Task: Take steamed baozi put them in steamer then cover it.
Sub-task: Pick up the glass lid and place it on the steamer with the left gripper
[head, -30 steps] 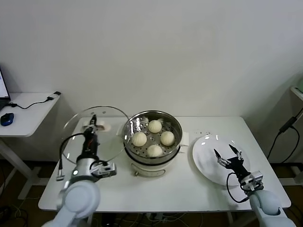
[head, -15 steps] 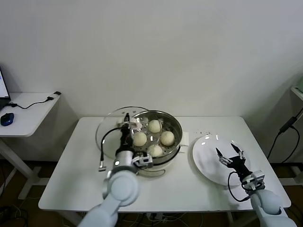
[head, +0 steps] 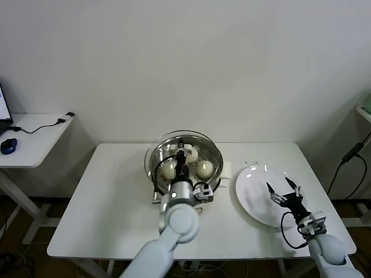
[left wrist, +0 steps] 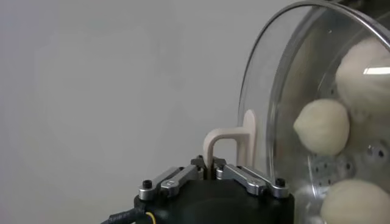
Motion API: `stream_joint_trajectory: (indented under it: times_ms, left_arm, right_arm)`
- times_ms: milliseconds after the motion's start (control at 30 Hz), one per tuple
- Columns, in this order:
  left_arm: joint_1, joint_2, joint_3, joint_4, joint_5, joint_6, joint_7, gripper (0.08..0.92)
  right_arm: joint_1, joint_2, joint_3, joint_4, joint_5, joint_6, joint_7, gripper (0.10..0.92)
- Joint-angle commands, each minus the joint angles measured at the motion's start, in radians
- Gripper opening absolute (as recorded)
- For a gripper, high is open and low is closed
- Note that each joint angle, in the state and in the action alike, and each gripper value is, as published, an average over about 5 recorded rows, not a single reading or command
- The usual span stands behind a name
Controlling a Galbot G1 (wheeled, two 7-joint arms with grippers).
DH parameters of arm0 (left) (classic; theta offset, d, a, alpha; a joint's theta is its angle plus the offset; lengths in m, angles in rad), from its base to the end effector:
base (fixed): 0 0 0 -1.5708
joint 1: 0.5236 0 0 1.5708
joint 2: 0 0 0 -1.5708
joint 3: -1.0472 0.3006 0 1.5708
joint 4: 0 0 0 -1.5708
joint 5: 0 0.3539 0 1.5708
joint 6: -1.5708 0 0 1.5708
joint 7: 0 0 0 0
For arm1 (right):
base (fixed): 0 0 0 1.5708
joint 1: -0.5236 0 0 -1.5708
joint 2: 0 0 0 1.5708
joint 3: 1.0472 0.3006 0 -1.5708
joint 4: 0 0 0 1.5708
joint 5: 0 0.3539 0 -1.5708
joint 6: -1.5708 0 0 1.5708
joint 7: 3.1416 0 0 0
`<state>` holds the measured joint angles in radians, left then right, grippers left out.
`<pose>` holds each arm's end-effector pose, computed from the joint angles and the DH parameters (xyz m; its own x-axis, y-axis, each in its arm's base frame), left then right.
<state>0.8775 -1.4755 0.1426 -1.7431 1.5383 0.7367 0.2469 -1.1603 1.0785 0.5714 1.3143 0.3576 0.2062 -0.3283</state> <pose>0.3140 -0.1917 -0.2093 -0.9980 -0.0532 -0.0351 -0.0379 0.0517 0.9979 0.3018 -0.1989 -0.3727 -0.9697 -0.1888 0.1553 -0.2071 0.9719 -0.1119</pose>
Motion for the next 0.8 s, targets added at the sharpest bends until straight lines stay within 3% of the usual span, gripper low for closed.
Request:
stream_joint_trajectory:
  times_ms: [33, 800]
  left_arm:
    - [-0.035, -0.056, 0.028, 0.117, -0.009, 0.049, -0.044, 0.147]
    - [-0.066, -0.038, 0.024, 0.163, -0.048, 0.049, -0.021, 0.147]
  right_arm:
    - [0.000, 0.001, 0.004, -0.002, -0.004, 0.003, -0.002, 0.823]
    - [-0.007, 0.010, 0.018, -0.018, -0.023, 0.019, -0.018, 0.823]
